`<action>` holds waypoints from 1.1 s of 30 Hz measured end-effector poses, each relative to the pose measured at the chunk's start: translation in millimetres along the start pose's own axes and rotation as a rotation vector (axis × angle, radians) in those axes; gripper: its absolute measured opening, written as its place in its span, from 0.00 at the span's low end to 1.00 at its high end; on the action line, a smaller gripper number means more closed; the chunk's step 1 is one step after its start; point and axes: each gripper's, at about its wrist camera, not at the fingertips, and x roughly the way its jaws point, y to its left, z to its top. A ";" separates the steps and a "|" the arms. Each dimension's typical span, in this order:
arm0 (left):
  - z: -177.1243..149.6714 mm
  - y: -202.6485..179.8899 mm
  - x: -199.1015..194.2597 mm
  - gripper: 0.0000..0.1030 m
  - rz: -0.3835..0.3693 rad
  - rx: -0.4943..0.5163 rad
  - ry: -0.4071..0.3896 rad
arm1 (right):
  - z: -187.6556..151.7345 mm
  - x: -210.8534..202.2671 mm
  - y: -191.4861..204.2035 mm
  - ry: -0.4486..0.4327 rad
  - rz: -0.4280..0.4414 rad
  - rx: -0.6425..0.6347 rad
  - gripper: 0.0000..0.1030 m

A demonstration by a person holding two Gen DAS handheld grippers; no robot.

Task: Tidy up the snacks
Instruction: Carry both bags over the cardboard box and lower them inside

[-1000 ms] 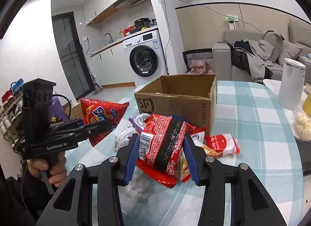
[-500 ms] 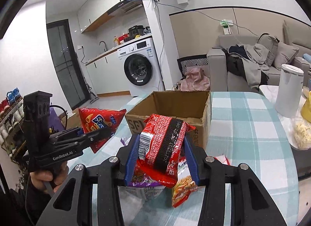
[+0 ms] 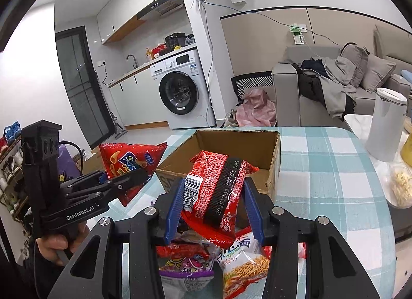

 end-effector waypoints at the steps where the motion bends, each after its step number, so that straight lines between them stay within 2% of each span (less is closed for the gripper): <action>1: 2.0 -0.2 2.5 0.34 0.003 0.000 0.000 | 1.6 2.8 -1.3 0.003 0.001 0.003 0.44; 16: 16.0 8.5 63.9 0.34 0.036 -0.014 0.041 | 14.2 33.4 -21.6 0.011 -0.018 0.089 0.45; 26: 16.7 6.4 90.0 0.34 0.057 0.009 0.049 | 21.3 52.2 -31.3 0.026 -0.032 0.124 0.45; 33: 20.8 11.4 104.7 0.34 0.064 -0.018 0.058 | 20.6 64.5 -40.7 0.049 -0.034 0.176 0.45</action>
